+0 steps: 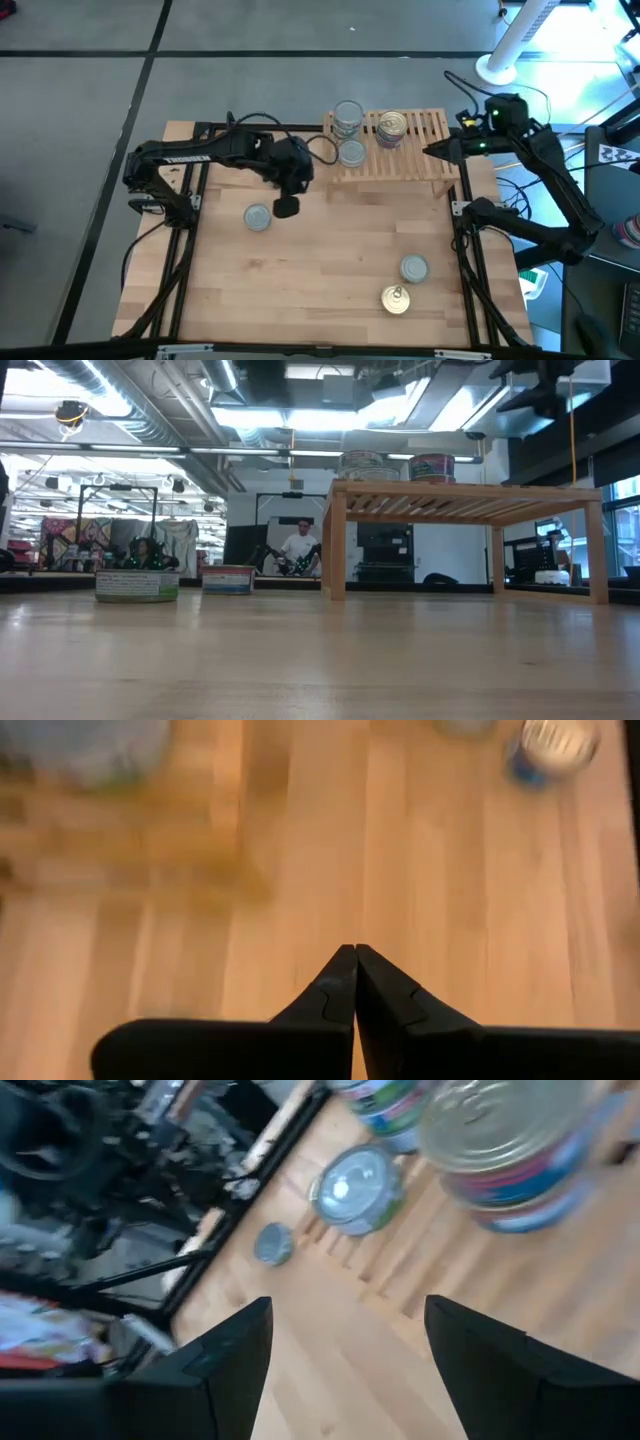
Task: Stack canned seafood by type on shelf
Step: Stack the blue pink tuna can on top of the blue pink tuna cans on the shelf
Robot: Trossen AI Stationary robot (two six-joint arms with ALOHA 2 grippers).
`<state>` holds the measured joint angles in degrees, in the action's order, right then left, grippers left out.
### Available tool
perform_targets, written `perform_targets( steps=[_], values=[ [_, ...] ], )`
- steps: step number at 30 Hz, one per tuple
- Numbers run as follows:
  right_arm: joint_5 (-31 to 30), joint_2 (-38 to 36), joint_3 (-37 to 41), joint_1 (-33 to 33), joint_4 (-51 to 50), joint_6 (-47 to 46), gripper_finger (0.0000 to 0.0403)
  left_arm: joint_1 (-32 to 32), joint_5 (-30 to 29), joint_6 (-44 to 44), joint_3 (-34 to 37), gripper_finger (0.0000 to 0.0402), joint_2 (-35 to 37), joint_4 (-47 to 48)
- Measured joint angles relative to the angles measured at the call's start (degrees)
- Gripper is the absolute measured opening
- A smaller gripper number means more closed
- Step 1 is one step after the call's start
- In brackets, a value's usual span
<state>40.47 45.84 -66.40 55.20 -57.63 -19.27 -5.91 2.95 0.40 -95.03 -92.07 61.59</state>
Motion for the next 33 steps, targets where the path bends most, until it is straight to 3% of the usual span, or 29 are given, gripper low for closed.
perform_targets(
  steps=[4,8,18,23,28,33],
  values=[
    [-0.25,-0.33,5.49,-7.80,8.81,-3.77,0.0262,0.17,-0.01,3.24,1.27,0.0000,0.00,7.29],
    [-4.81,-0.34,9.05,-17.13,15.75,-5.00,0.0262,0.72,-0.03,5.10,3.57,0.0000,0.00,8.79],
    [-18.64,-0.37,11.84,-39.76,17.30,-11.16,0.0262,5.41,-0.01,6.65,11.05,0.0000,-0.07,-2.53],
    [-28.27,-0.35,13.71,-51.04,17.28,-17.68,0.0262,8.45,0.00,9.64,13.75,0.0000,-0.35,-13.51],
    [-34.86,0.14,15.79,-62.11,17.26,-26.72,0.0262,11.66,0.02,13.40,17.94,0.0000,-0.35,-31.45],
    [-40.97,1.49,17.22,-74.17,18.30,-36.70,0.0262,15.46,0.00,9.25,21.25,0.0000,-1.04,-48.74]
  ],
)
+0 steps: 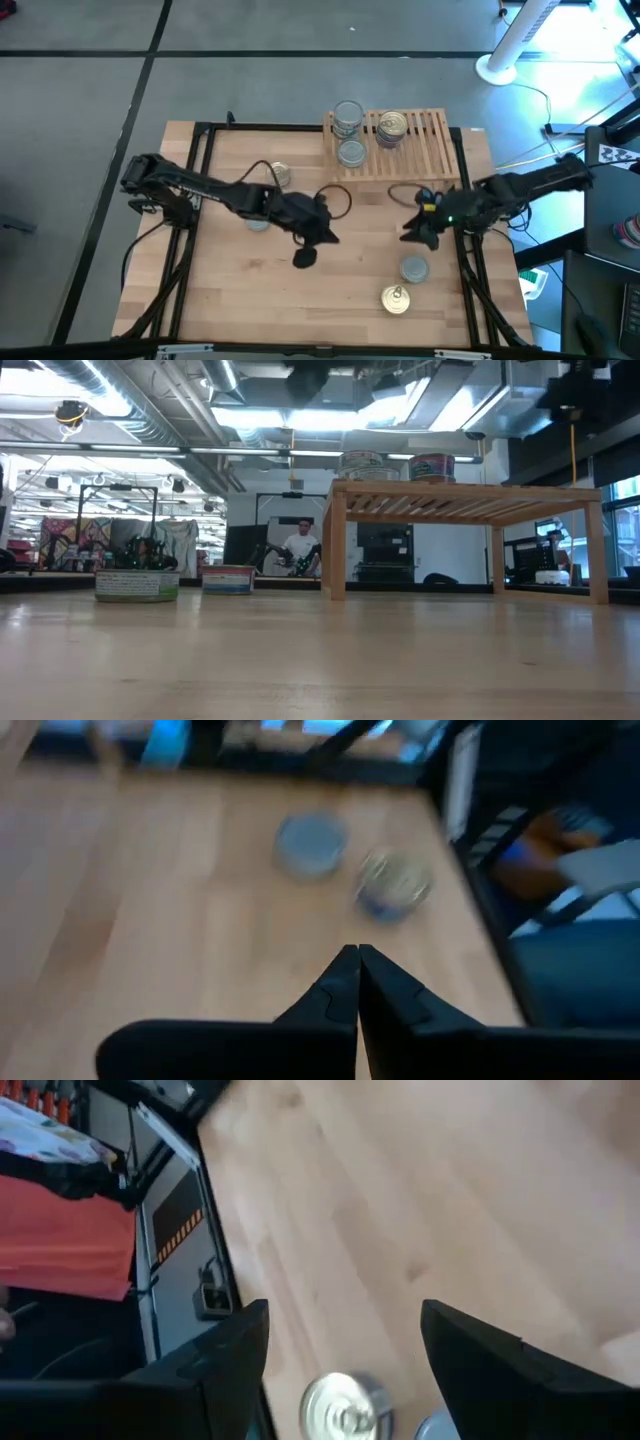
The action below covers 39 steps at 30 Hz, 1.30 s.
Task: Stack canned seafood by type on shelf
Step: Stack the blue pink tuna can on top of the blue pink tuna cans on the shelf
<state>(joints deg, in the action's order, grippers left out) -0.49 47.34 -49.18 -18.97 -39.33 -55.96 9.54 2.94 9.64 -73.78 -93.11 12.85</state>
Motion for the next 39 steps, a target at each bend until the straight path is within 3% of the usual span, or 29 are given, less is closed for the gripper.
perform_targets(
  steps=[8,18,23,30,39],
  values=[
    [-6.03,5.76,1.28,-14.86,0.22,-13.86,0.0262,4.65,0.02,-9.82,0.65,0.0005,-8.39,-23.32],
    [-4.95,15.91,1.30,-26.94,0.28,-36.11,0.0262,6.24,0.00,-15.84,0.18,0.0115,-20.60,-42.84],
    [-5.02,20.05,1.30,-31.39,0.28,-43.37,0.0262,7.21,0.00,-17.48,-3.88,0.0139,-27.39,-47.25],
    [-5.09,25.33,1.30,-35.81,0.80,-49.29,0.0262,7.73,-2.92,-12.01,-9.39,0.0135,-34.58,-46.76],
    [-7.76,31.77,1.30,-38.22,8.09,-49.35,0.0262,7.69,-6.29,6.42,-9.55,0.0131,-37.64,-46.47]
  ],
)
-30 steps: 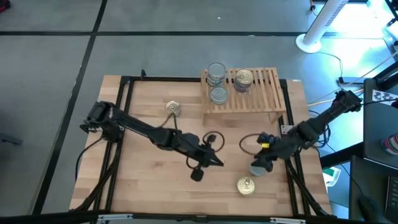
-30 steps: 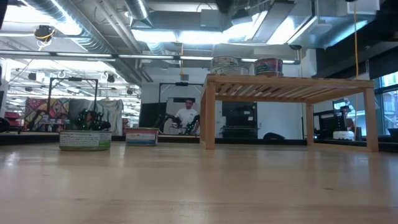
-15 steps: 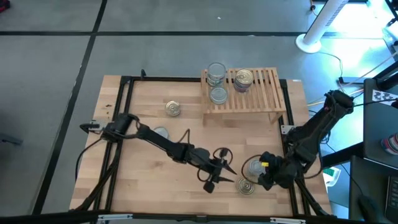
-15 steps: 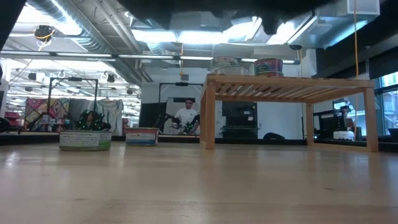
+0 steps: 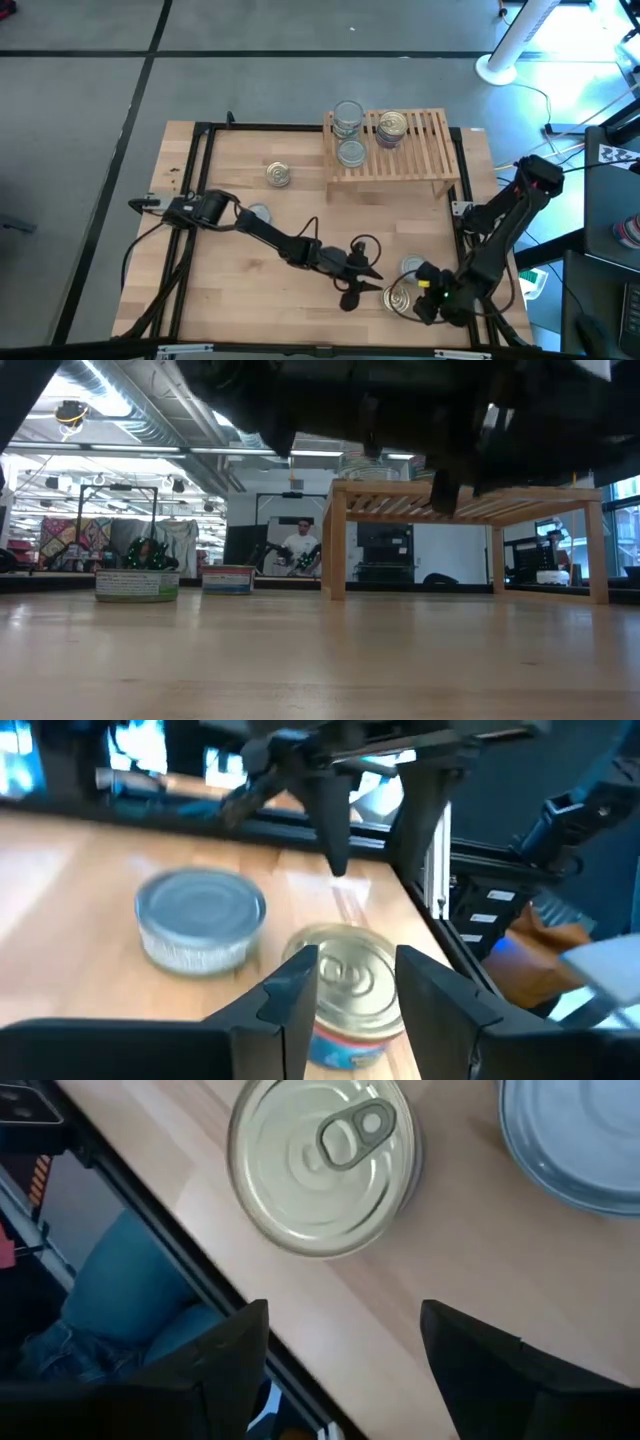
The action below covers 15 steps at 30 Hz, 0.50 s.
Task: Stack canned seafood by type on shelf
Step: Stack the blue pink tuna can on top of the blue pink tuna cans on the shelf
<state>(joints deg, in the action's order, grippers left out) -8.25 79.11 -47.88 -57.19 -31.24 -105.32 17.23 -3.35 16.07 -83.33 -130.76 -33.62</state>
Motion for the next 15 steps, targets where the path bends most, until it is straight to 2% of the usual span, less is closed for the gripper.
perform_targets(
  steps=[15],
  values=[
    [-0.58,2.96,-0.01,0.20,0.71,-7.32,0.0262,0.46,-2.49,18.82,-0.07,0.0130,-2.36,0.44]
  ],
)
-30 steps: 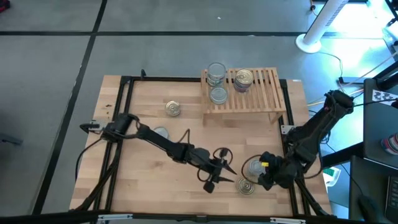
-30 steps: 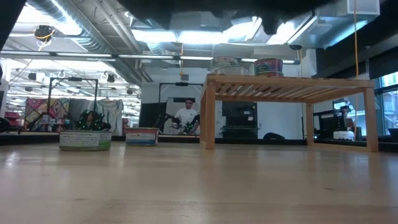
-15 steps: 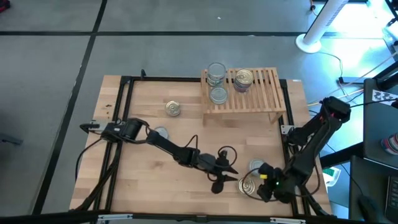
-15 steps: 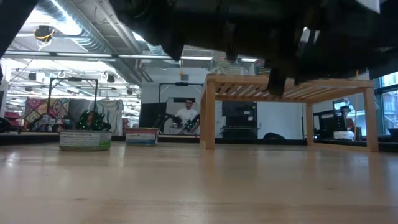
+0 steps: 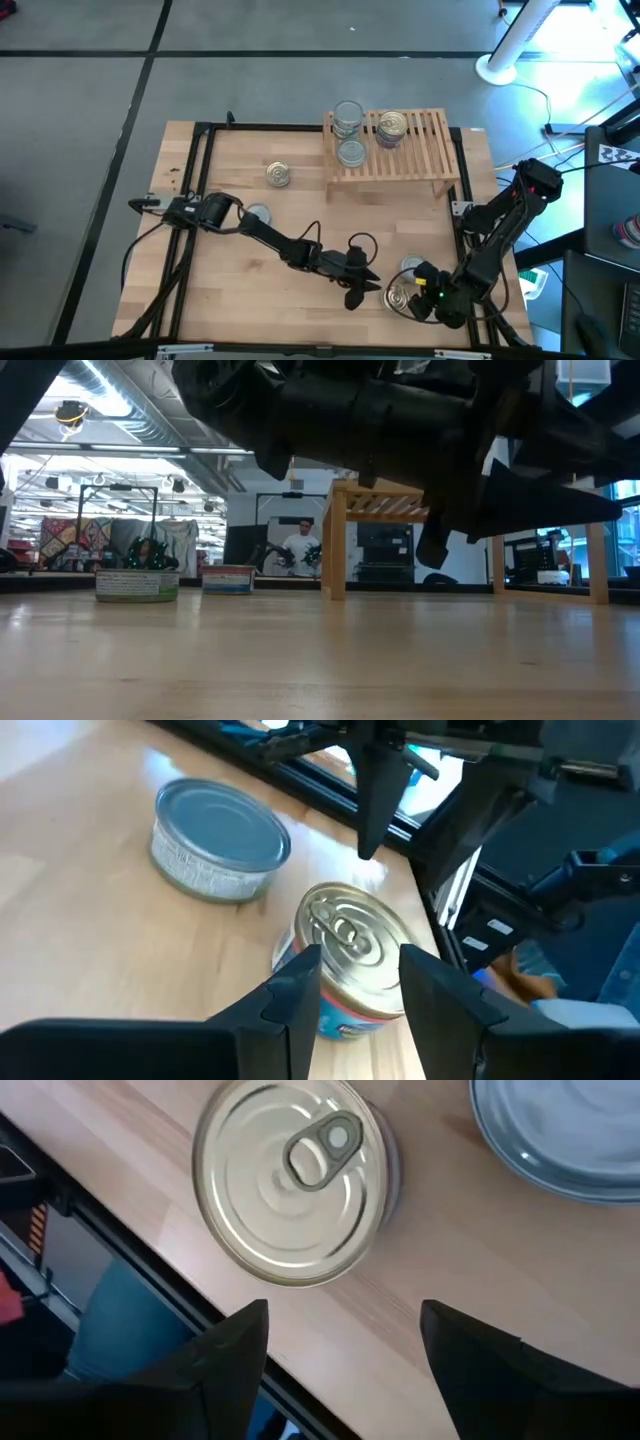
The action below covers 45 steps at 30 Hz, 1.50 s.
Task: Stack canned seafood by type on shelf
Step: Stack the blue pink tuna can on top of the blue pink tuna cans on the shelf
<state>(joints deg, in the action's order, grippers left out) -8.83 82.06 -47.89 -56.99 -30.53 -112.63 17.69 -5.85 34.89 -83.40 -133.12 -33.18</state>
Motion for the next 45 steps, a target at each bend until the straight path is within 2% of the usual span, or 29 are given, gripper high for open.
perform_targets(
  steps=[10,19,36,45],
  values=[
    [-5.82,0.00,-0.01,0.01,0.49,-1.38,0.0262,0.02,0.02,2.74,-0.02,0.0130,0.04,1.41],
    [-4.08,5.02,-0.03,0.00,0.62,-1.56,0.0249,0.00,0.04,2.72,-0.02,0.0130,0.04,1.22],
    [-7.93,6.32,-0.08,0.00,1.14,-1.19,0.0091,0.00,0.09,2.61,0.01,0.0130,0.04,1.24],
    [-9.70,6.36,-0.06,0.06,2.67,-1.21,0.0027,0.01,0.09,2.61,0.02,0.0130,0.04,1.26]
  ],
)
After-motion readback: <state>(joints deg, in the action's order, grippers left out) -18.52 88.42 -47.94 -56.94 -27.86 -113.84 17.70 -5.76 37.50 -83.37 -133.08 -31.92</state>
